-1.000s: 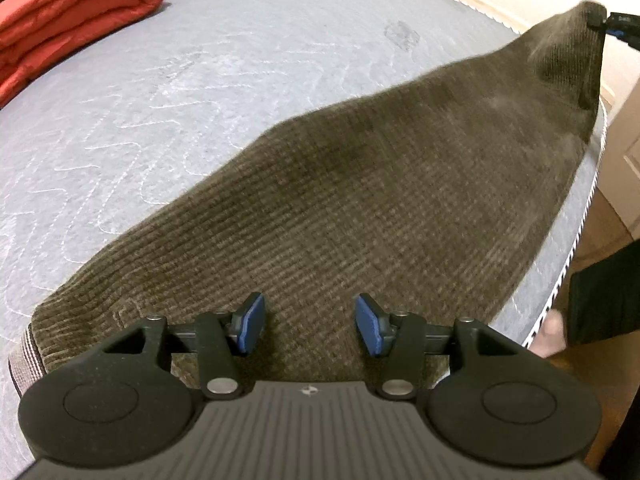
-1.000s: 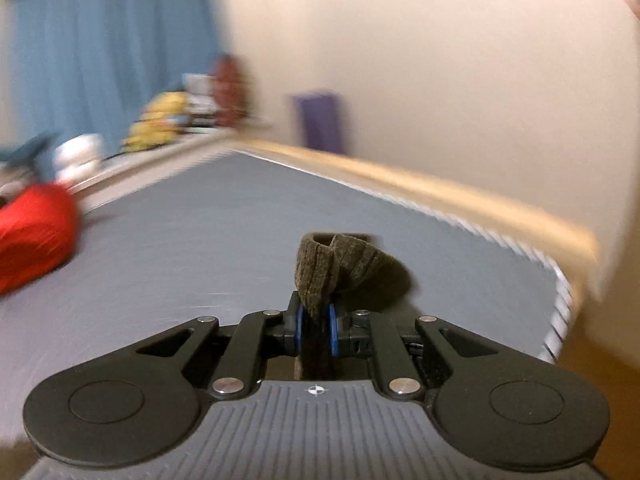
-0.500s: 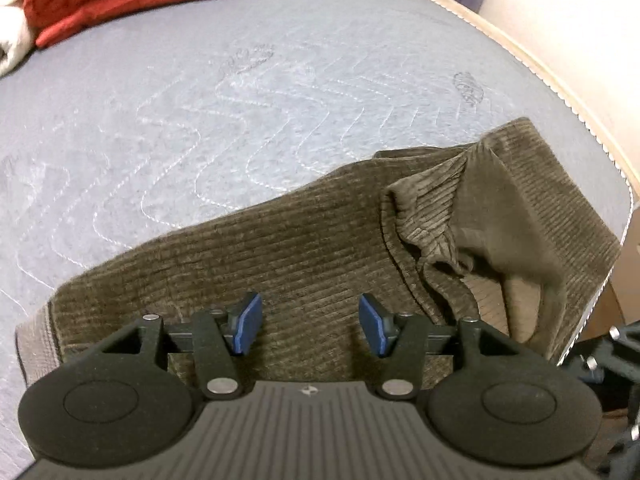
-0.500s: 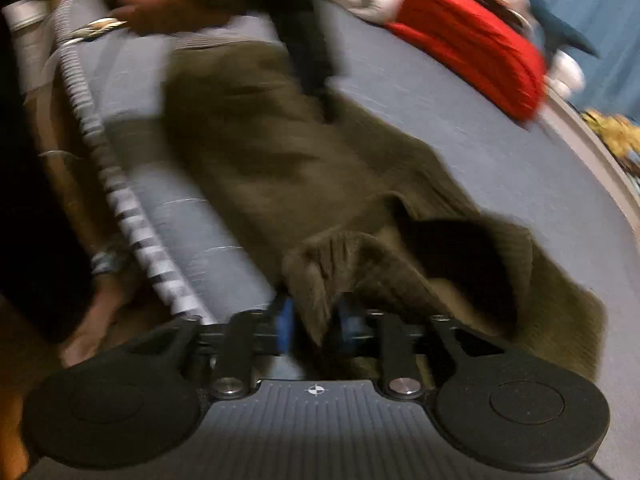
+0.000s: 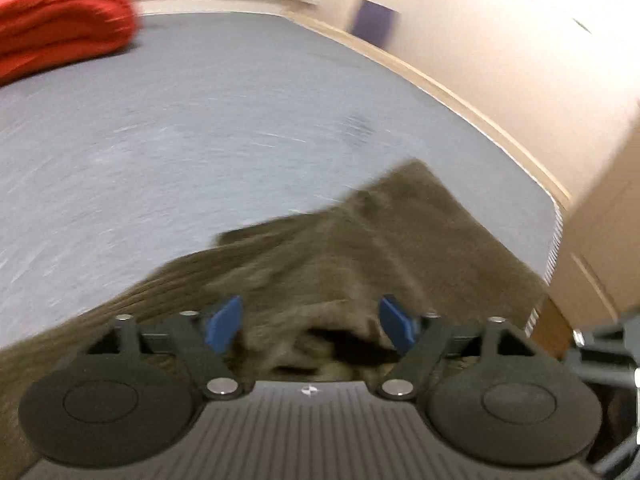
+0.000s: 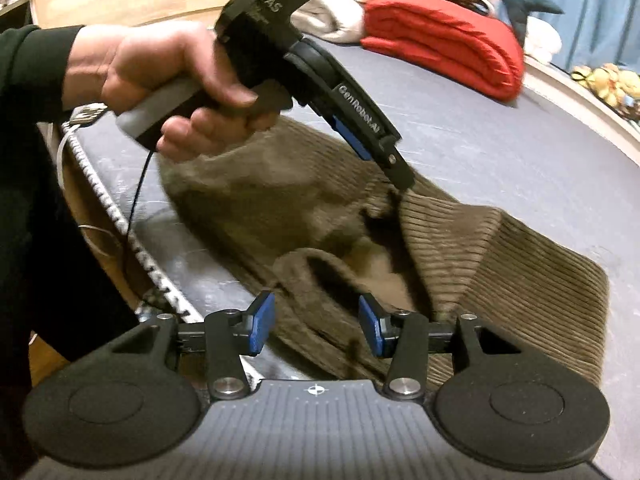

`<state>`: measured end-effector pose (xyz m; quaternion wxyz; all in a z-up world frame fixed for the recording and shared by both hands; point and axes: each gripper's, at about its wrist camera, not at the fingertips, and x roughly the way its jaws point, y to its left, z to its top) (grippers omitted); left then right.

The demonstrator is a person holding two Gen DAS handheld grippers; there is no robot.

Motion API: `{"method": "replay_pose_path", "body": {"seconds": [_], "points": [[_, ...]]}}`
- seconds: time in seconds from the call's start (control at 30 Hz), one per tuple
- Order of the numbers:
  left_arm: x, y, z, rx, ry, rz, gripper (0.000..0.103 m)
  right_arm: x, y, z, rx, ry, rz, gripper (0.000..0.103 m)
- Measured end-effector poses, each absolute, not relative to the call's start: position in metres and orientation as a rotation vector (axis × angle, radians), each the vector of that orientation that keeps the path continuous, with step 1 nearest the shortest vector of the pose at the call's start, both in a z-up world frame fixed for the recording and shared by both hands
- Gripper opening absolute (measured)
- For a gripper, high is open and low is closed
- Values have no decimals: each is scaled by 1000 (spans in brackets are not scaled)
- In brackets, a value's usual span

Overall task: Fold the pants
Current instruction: 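Lift the cuffs with the right tool and fold them toward the waistband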

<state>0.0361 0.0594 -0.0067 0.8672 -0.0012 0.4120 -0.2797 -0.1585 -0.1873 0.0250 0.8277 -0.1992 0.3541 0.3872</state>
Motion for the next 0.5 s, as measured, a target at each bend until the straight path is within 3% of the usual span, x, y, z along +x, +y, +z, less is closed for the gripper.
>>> {"method": "replay_pose_path", "body": {"seconds": [0.3, 0.37, 0.4, 0.43, 0.5], "points": [[26, 20, -26, 398, 878, -645, 82, -134, -213, 15, -315, 880, 710, 50], [36, 20, -24, 390, 824, -531, 70, -132, -215, 15, -311, 895, 697, 50], [43, 28, -15, 348, 759, -407, 70, -129, -215, 12, -307, 899, 690, 50], [54, 40, -5, 265, 726, -264, 71, -127, -215, 11, -301, 904, 682, 50], [68, 79, 6, 16, 768, -144, 86, -124, -217, 10, -281, 913, 667, 51]]}}
